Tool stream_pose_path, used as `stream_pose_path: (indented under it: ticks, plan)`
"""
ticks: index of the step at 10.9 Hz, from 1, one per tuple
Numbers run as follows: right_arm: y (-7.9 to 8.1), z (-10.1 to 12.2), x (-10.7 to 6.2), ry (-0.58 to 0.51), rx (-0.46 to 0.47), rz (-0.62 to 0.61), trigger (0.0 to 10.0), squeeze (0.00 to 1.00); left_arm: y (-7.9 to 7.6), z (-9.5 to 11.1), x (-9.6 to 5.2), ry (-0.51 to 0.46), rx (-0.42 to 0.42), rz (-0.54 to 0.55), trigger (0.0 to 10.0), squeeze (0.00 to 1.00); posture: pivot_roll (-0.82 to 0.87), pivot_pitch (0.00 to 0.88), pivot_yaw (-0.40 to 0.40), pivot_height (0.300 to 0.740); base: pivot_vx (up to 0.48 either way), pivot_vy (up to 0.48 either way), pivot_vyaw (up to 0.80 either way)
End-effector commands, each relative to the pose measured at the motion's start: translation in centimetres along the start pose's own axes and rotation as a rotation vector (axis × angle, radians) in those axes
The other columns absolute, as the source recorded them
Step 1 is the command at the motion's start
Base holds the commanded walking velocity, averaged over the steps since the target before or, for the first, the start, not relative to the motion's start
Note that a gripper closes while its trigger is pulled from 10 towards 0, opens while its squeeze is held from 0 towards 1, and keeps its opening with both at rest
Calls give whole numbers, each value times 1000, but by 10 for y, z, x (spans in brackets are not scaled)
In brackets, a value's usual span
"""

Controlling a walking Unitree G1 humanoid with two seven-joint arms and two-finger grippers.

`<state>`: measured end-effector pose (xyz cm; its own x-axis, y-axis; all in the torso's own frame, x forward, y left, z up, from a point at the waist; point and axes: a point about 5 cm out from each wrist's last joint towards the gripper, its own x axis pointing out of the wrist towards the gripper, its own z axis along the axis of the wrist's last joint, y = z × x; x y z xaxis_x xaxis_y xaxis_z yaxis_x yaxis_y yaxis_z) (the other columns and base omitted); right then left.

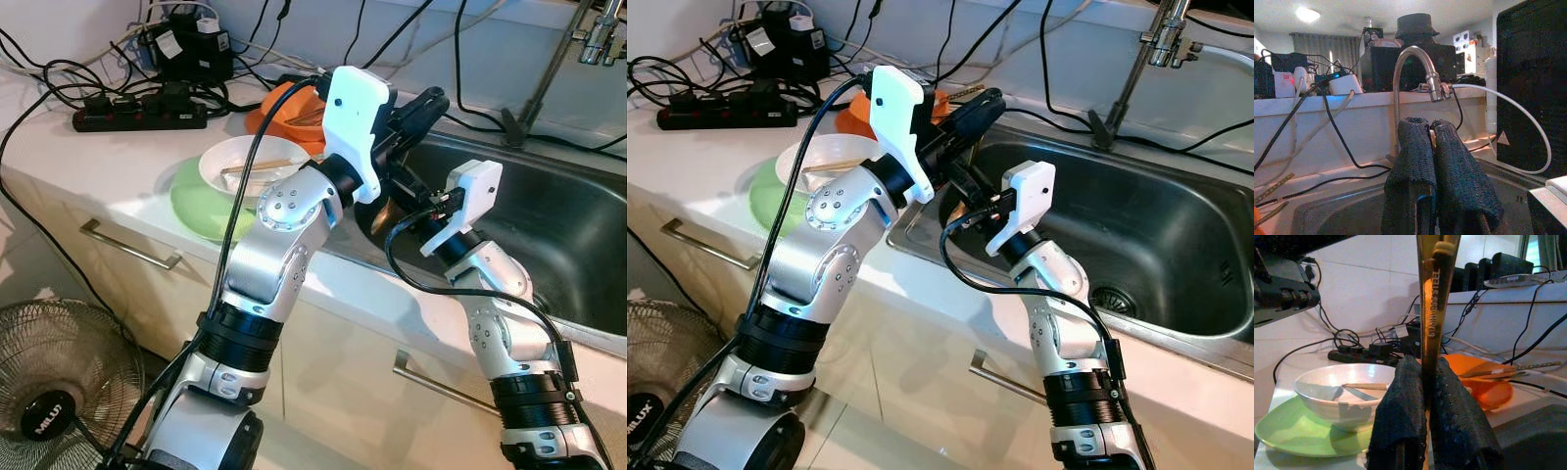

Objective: Kitchen organization

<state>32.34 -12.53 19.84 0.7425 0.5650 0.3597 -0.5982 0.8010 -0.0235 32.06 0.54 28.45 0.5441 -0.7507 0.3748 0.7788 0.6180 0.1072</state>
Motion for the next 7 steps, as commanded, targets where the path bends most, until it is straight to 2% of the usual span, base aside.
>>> stream_pose_path:
  ticks: [1,4,5,7]
  plan:
    - [3,-2,3,12,-4,18,0,0,-7,3,2,-13,-4,-34,10000,0,167,13,2,740,0,0,0]
    - [2,-3,3,14,-5,9,0,0,-6,4,2,-15,-5,-32,10000,0,167,15,0,740,0,0,0]
    - [1,-3,3,14,-7,6,0,0,-6,3,2,-14,-9,-29,10000,1000,167,17,-1,740,0,0,0]
    - [1,-3,4,13,-8,-1,0,0,-5,3,2,-16,-10,-25,10000,1000,169,16,-2,740,0,0,0]
